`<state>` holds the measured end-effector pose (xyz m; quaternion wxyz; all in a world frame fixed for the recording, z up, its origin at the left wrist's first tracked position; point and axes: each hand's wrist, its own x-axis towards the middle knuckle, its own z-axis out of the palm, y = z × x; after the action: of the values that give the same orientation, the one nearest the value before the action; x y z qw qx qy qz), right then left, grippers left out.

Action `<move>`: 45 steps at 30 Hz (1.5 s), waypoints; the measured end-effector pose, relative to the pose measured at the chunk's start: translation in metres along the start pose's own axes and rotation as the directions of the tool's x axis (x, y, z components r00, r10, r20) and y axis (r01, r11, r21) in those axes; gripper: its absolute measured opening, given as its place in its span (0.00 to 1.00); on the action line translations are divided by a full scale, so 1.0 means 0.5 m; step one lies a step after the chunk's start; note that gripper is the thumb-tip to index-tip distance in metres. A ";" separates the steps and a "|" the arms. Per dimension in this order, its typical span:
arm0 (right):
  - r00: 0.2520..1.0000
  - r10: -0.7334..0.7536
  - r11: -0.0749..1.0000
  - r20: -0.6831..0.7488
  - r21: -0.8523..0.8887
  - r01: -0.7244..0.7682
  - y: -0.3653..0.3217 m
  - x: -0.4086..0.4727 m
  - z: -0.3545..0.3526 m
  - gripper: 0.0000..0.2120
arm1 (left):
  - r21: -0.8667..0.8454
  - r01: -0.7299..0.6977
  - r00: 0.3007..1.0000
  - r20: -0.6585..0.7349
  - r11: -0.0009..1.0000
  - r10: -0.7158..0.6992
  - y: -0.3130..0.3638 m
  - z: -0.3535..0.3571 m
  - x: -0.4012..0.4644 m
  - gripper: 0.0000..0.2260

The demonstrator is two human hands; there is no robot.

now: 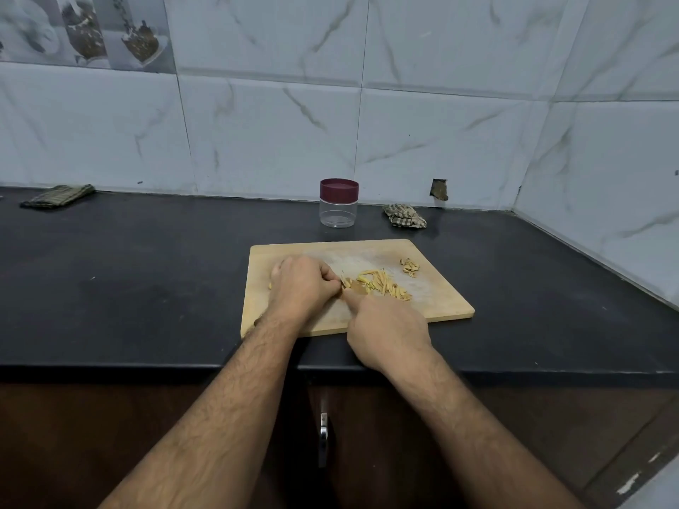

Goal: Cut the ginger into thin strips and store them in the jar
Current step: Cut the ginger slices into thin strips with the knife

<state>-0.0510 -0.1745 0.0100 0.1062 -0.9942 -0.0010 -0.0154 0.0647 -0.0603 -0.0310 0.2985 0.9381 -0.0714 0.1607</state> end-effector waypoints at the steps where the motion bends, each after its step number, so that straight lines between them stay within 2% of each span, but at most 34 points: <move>1: 1.000 0.005 1.000 0.009 0.007 -0.005 0.004 -0.007 0.001 0.29 | 0.005 -0.001 1.000 0.000 1.000 0.001 0.001 0.000 0.000 0.09; 7: 0.998 0.049 0.995 0.027 0.087 -0.051 0.026 -0.031 -0.011 0.28 | 0.014 0.001 1.000 0.007 1.000 -0.001 0.005 -0.004 -0.003 0.10; 13: 0.999 0.049 0.991 -0.020 0.129 -0.046 0.018 -0.021 -0.018 0.27 | -0.001 -0.005 1.000 -0.004 1.000 0.005 0.003 -0.002 -0.003 0.10; 26: 1.000 0.012 0.996 -0.002 0.091 -0.012 0.006 0.001 -0.003 0.28 | -0.012 0.036 0.999 -0.001 0.999 -0.036 0.004 -0.001 0.000 0.07; 37: 1.000 -0.010 0.997 0.019 0.075 0.009 0.004 0.008 -0.006 0.26 | -0.004 0.044 0.999 0.004 0.999 -0.044 0.007 -0.005 -0.002 0.09; 45: 1.000 0.007 0.997 0.021 0.078 -0.009 0.024 -0.032 0.005 0.29 | 0.014 0.038 0.999 -0.013 0.999 -0.038 0.011 -0.004 -0.007 0.06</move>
<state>-0.0669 -0.1858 0.0046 0.1450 -0.9894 0.0014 -0.0044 0.0598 -0.0636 -0.0275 0.2954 0.9403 -0.0505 0.1613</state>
